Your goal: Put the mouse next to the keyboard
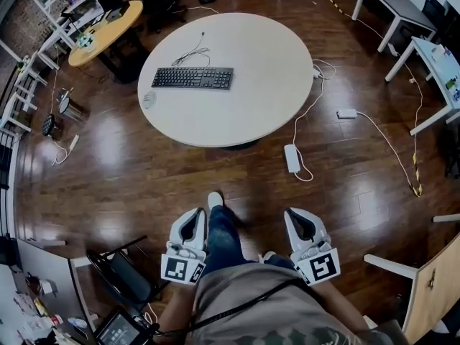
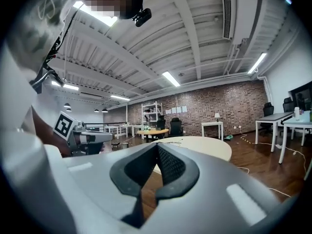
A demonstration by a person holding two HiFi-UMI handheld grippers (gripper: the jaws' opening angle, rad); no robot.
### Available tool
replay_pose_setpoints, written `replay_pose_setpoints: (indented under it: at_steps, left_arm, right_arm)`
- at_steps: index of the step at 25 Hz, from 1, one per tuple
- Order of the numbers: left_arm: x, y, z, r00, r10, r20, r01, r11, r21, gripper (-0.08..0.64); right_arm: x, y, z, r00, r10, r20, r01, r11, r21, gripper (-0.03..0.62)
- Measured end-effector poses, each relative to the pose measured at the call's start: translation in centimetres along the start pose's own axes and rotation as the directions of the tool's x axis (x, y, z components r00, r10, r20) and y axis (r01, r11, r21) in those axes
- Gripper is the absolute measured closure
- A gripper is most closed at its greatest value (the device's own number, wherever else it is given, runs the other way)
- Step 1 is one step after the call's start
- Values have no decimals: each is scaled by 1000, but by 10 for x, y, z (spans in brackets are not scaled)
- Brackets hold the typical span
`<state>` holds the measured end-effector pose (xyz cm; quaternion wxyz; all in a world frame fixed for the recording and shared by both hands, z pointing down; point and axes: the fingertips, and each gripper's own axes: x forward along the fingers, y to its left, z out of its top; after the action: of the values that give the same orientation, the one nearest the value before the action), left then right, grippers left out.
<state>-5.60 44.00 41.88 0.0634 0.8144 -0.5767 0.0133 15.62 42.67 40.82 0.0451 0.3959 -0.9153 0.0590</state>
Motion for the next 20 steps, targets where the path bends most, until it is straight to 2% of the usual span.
replay_pose_setpoints:
  at_steps: [3,5,9,14,20]
  left_arm:
    - [39,35,8,999,-42,5,42,999,0,558]
    - [59,63,16,999,-45,15,45,999,-6,558]
    - [88,118,11,999,-32,-3,31,998,-59,560]
    - [101,192,8,999,-6,-40,2,995,-98,558]
    - [121,250,3,999,22,-33,-26,990,-142,558]
  right_arm:
    - [38,-9,3,999,-34,-20,34,999,-32,588]
    - [68,-10,7,999,-39,-37,38,999,-36,588]
    - [134,-14,12,996,-51,-74,48,998,-42,588]
    - [210,0,23,993,-40,-111,36,998,-42,588]
    - [269,2,24,986,-38,-160,29,998,-54,588]
